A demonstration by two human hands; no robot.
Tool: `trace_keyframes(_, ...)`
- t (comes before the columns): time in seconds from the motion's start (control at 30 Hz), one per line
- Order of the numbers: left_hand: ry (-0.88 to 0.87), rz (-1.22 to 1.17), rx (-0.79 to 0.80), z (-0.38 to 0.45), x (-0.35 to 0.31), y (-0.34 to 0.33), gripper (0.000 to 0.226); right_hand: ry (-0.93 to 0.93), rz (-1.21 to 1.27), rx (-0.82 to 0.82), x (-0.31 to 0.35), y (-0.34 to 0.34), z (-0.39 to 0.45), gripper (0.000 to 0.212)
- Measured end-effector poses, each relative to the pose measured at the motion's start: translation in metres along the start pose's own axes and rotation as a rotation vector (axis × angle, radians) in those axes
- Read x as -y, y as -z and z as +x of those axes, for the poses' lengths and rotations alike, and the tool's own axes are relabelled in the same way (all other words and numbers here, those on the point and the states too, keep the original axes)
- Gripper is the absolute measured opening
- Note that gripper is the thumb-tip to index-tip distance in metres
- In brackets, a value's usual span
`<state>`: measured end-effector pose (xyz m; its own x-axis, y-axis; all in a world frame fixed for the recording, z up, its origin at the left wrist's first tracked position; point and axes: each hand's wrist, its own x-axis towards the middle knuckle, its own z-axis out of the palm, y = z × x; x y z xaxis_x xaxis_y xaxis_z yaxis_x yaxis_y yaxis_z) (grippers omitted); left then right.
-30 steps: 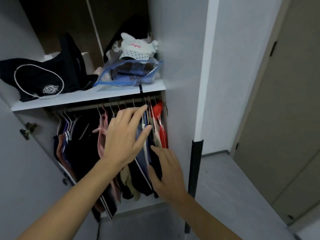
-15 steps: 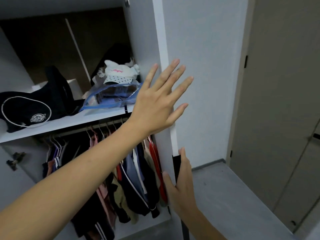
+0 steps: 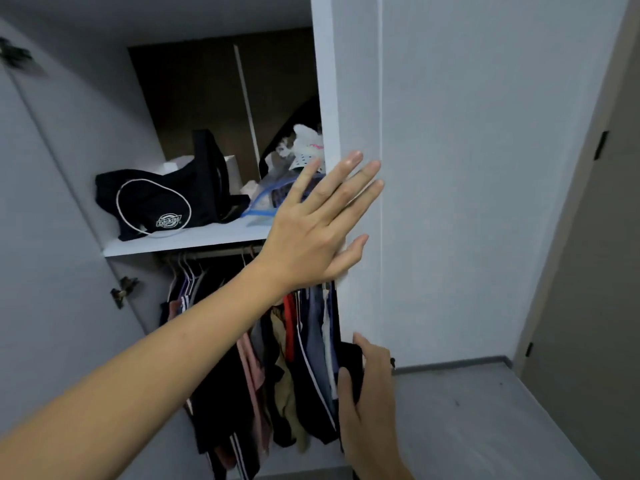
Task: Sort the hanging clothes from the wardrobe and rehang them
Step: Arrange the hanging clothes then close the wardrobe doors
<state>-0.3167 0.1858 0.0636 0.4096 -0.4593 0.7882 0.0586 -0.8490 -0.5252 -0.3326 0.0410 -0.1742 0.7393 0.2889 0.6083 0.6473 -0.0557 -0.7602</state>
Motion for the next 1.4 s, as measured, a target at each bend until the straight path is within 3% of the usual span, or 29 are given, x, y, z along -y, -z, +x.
trace_keyframes(0.27, 0.033, 0.114, 0.042, -0.075, 0.112, -0.01, 0.064, 0.107, -0.037, 0.183, 0.011, -0.103, 0.052, 0.009)
trace_keyframes(0.47, 0.079, 0.146, 0.12, -0.123, 0.195, -0.043, 0.066, 0.11, -0.189, 0.297, -0.002, -0.205, 0.109, 0.025)
trace_keyframes(0.73, 0.05, 0.127, 0.16, -0.144, 0.263, -0.097, 0.067, 0.068, -0.369, 0.232, -0.005, -0.277, 0.153, 0.027)
trace_keyframes(1.07, 0.052, 0.106, 0.212, -0.155, 0.297, -0.139, 0.068, -0.035, -0.485, 0.149, -0.011, -0.323, 0.185, 0.024)
trace_keyframes(1.4, 0.121, 0.125, 0.305, -0.156, 0.297, -0.15, 0.069, -0.106, -0.523, 0.182, -0.008, -0.333, 0.205, 0.021)
